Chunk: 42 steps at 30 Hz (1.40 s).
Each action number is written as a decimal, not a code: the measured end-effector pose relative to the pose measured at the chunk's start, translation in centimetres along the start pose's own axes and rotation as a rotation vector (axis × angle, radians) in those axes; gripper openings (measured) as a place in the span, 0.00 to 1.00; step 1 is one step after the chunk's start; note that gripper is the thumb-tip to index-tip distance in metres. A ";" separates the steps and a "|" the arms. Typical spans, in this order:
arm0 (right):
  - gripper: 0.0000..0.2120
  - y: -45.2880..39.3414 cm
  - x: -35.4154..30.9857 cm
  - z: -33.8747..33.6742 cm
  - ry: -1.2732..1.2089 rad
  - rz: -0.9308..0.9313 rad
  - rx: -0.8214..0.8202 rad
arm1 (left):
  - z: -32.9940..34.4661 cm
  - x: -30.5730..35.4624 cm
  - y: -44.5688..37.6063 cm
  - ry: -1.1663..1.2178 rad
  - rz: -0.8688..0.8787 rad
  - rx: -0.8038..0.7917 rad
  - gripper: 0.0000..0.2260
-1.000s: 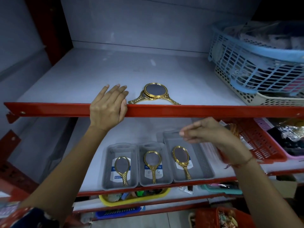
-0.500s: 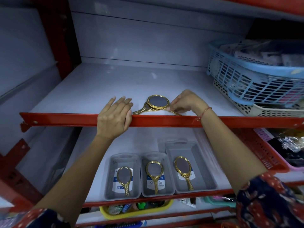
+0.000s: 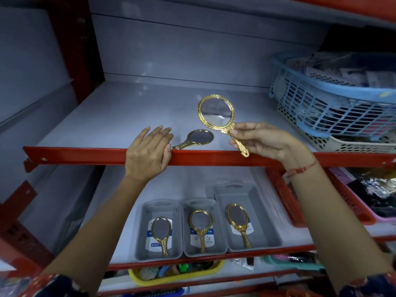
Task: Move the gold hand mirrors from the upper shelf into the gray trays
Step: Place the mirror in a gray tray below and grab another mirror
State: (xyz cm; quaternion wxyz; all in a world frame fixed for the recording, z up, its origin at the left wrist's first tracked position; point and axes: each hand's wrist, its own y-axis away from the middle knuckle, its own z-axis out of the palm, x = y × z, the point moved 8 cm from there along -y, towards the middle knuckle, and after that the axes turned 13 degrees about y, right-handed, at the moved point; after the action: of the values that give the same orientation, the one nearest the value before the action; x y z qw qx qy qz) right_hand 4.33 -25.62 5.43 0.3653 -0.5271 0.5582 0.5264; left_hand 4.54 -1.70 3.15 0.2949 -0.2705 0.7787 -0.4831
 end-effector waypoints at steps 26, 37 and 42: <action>0.15 -0.4 30.9 8.1 0.255 0.666 0.271 | 0.2 0.1 0.2 -0.004 0.011 0.018 0.17; 0.15 -0.4 26.8 8.5 0.766 0.599 0.113 | 0.4 -0.1 0.3 -0.007 0.013 0.023 0.17; 0.13 1.2 17.8 7.4 0.586 0.399 0.023 | 0.4 -0.1 0.2 -0.015 0.000 0.005 0.17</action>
State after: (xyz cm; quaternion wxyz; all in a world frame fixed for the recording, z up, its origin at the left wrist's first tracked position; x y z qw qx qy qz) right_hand -1.09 -22.17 -12.83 0.0856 -0.5323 0.7372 0.4073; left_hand 4.85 -1.78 2.85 0.3015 -0.2734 0.7753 -0.4829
